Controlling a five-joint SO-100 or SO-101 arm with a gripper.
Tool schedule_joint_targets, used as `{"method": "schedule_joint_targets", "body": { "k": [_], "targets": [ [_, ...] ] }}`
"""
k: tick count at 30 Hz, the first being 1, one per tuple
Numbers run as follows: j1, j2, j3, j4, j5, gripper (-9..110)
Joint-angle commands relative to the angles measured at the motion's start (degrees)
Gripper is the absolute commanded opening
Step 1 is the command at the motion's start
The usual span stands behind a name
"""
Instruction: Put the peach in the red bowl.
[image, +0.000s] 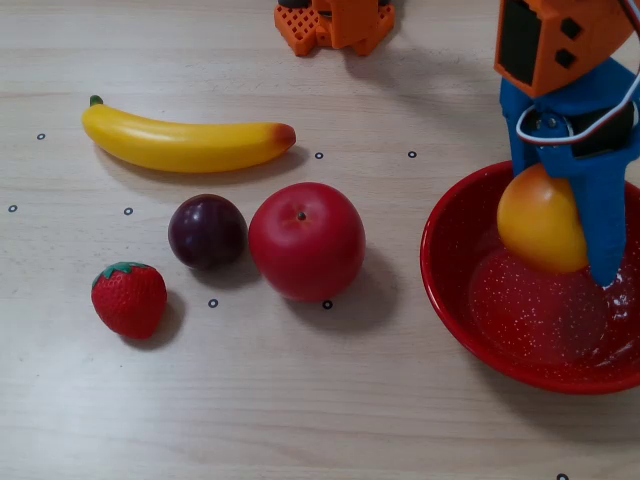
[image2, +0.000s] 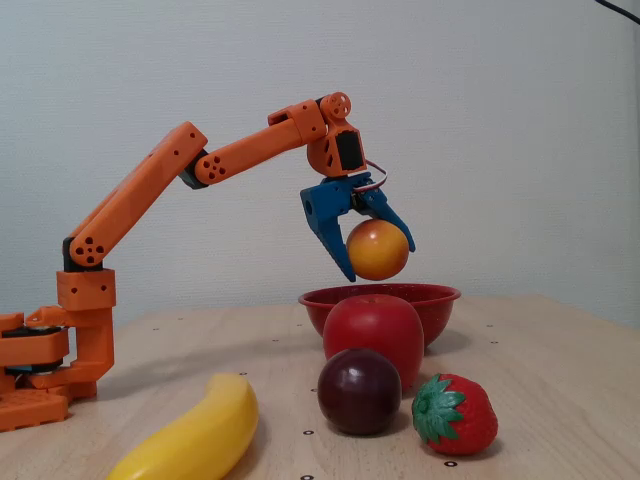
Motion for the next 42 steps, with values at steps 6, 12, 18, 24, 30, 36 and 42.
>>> {"method": "schedule_joint_targets", "body": {
  "k": [6, 12, 18, 24, 30, 36, 42],
  "targets": [
    [-2.4, 3.5, -3.5, -4.3, 0.6, 40],
    [-3.0, 3.3, -2.8, -7.7, -0.6, 39],
    [-3.6, 4.3, -0.4, -8.5, 0.8, 47],
    [-4.0, 5.6, 0.9, -6.8, 3.2, 50],
    [-5.0, 11.3, 3.1, -9.6, 2.8, 46],
    [-7.8, 25.7, 10.3, -9.4, 1.8, 22],
    [-13.1, 44.6, 26.9, -8.1, 0.3, 12]
  ]
}}
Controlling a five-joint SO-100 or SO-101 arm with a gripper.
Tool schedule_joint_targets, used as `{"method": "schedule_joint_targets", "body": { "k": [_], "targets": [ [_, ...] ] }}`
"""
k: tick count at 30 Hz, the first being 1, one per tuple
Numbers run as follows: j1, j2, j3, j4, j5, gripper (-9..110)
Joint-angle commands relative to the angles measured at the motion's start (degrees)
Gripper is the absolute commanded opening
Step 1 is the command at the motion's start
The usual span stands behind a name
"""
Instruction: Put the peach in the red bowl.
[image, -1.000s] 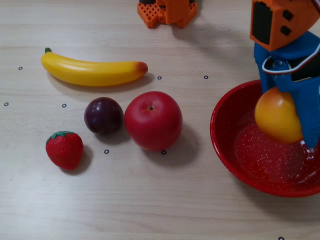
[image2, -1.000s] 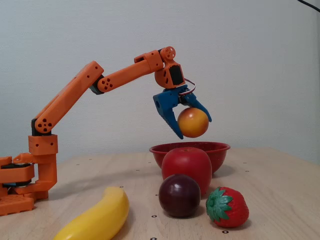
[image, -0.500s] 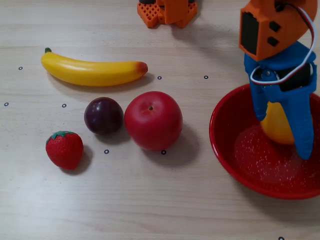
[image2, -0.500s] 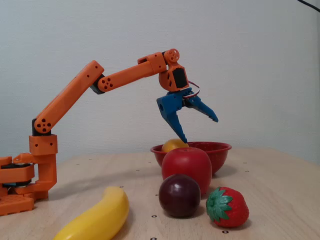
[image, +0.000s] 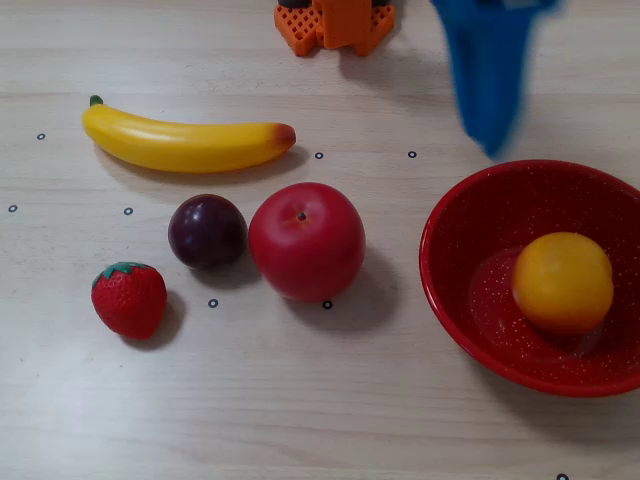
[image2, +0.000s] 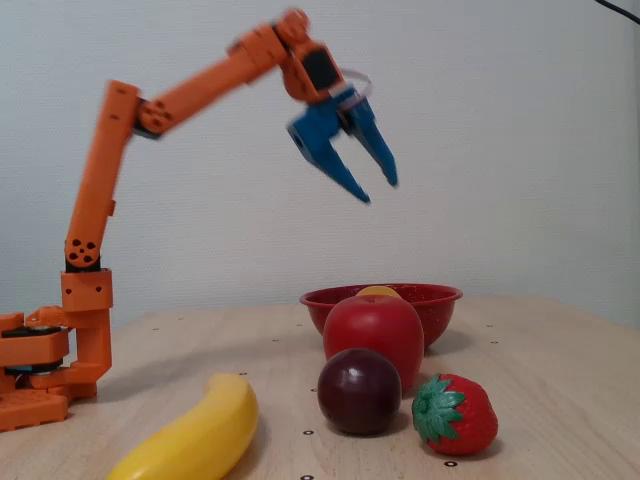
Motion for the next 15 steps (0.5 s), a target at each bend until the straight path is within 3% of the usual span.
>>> {"method": "schedule_joint_targets", "body": {
  "k": [1, 4, 15],
  "targets": [
    [-3.3, 13.8, 6.4, -0.4, -1.8, 10],
    [-7.0, 22.1, 15.8, -1.2, -2.4, 0],
    [-16.7, 61.0, 66.4, -12.0, 2.1, 0]
  ]
}}
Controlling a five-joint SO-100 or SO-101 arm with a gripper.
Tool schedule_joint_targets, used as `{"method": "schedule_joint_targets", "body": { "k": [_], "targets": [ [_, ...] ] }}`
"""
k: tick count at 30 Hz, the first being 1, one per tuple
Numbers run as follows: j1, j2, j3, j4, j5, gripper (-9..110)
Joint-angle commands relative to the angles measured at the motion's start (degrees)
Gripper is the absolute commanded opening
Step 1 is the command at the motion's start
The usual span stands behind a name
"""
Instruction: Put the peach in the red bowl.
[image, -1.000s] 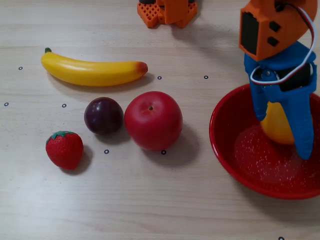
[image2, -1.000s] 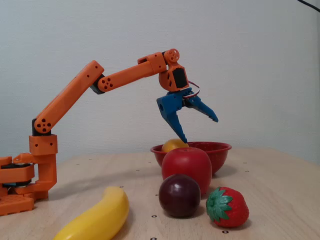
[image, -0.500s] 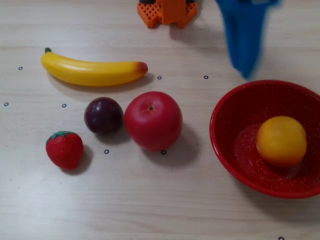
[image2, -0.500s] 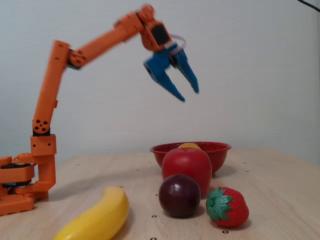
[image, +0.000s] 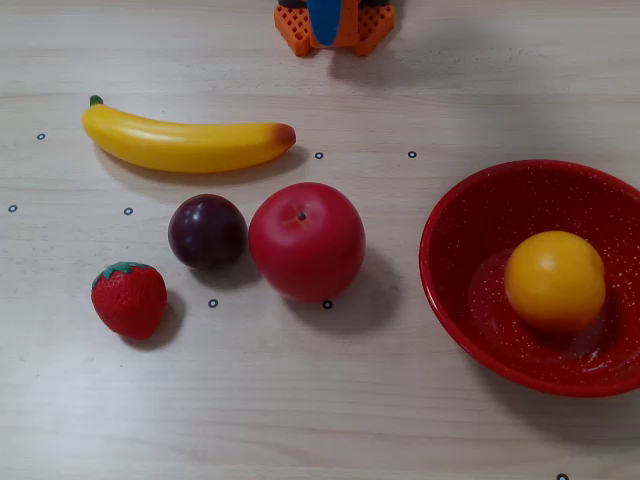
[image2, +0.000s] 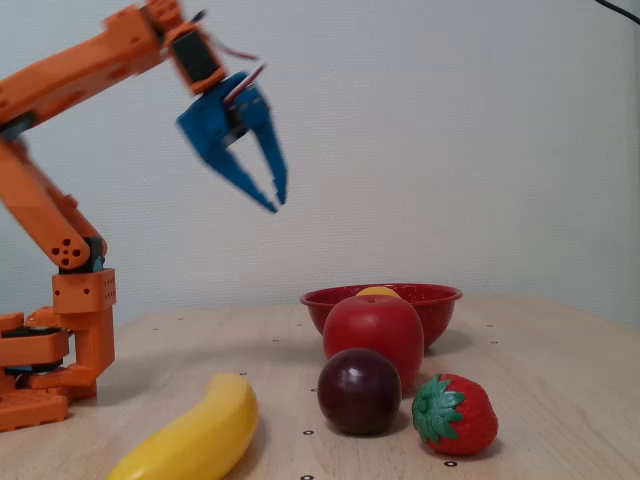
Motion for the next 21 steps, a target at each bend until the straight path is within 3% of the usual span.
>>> {"method": "schedule_joint_targets", "body": {
  "k": [1, 11, 21],
  "targets": [
    [-2.8, 10.4, 7.6, -3.5, 3.0, 0],
    [-7.2, 40.3, 40.7, -11.2, 3.2, 0],
    [-7.4, 55.6, 61.1, -17.5, -0.6, 0]
  ]
}}
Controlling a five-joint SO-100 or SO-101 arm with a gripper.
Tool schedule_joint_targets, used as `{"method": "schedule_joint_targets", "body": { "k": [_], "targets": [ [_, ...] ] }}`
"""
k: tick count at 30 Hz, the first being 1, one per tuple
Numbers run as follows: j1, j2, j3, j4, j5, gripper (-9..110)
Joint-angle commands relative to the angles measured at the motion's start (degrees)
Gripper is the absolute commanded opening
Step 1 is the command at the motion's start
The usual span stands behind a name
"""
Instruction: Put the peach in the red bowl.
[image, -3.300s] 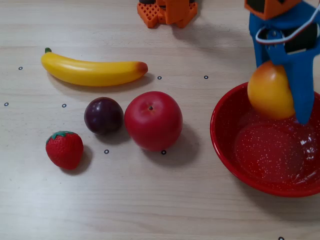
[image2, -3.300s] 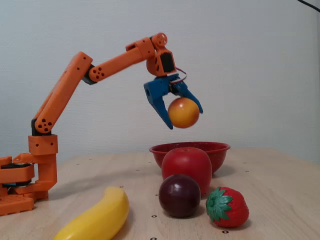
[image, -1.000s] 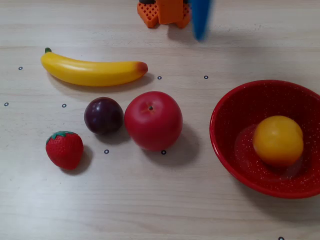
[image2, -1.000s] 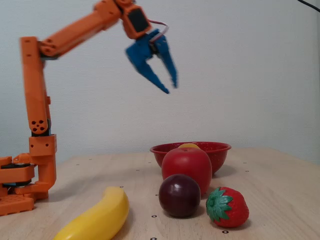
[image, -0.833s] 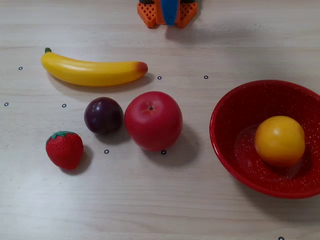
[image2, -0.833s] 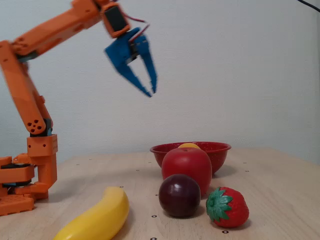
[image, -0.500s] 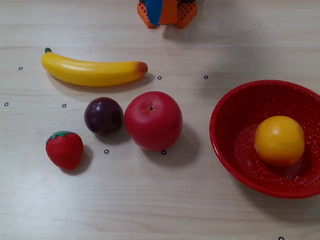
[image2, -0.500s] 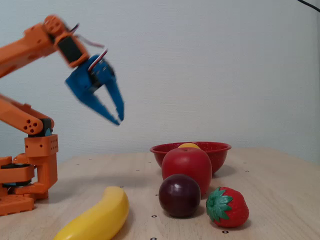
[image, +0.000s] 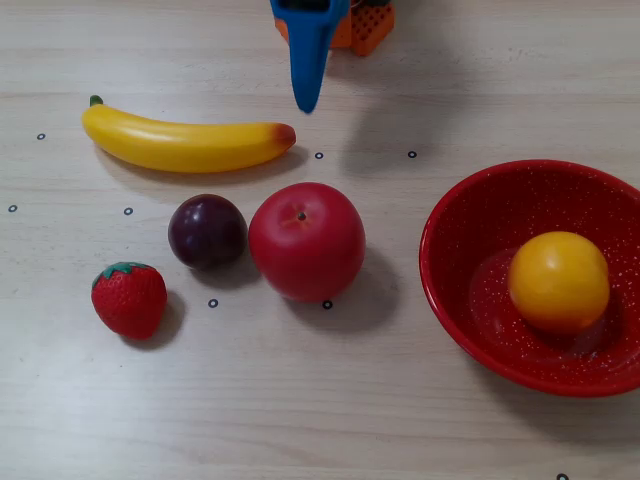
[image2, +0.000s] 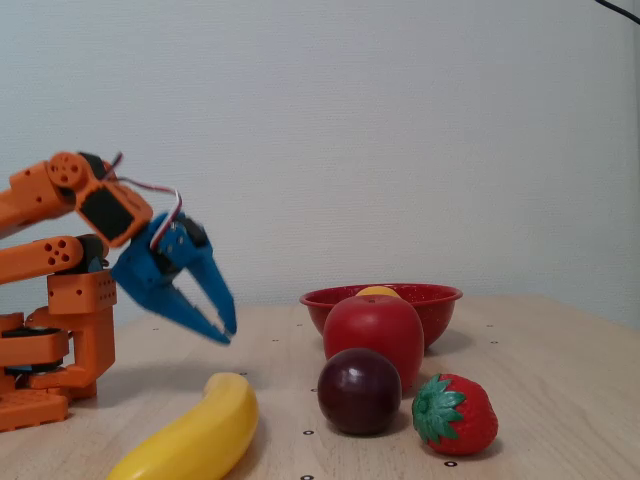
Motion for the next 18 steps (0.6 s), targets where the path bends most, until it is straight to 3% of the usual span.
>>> {"method": "schedule_joint_targets", "body": {
  "k": [1, 9, 18],
  "targets": [
    [-0.9, 1.1, -0.3, -3.3, -1.8, 0],
    [-1.0, 1.1, 9.9, -14.9, -2.5, 0],
    [-0.9, 1.1, 9.9, -14.4, -7.1, 0]
  ]
}}
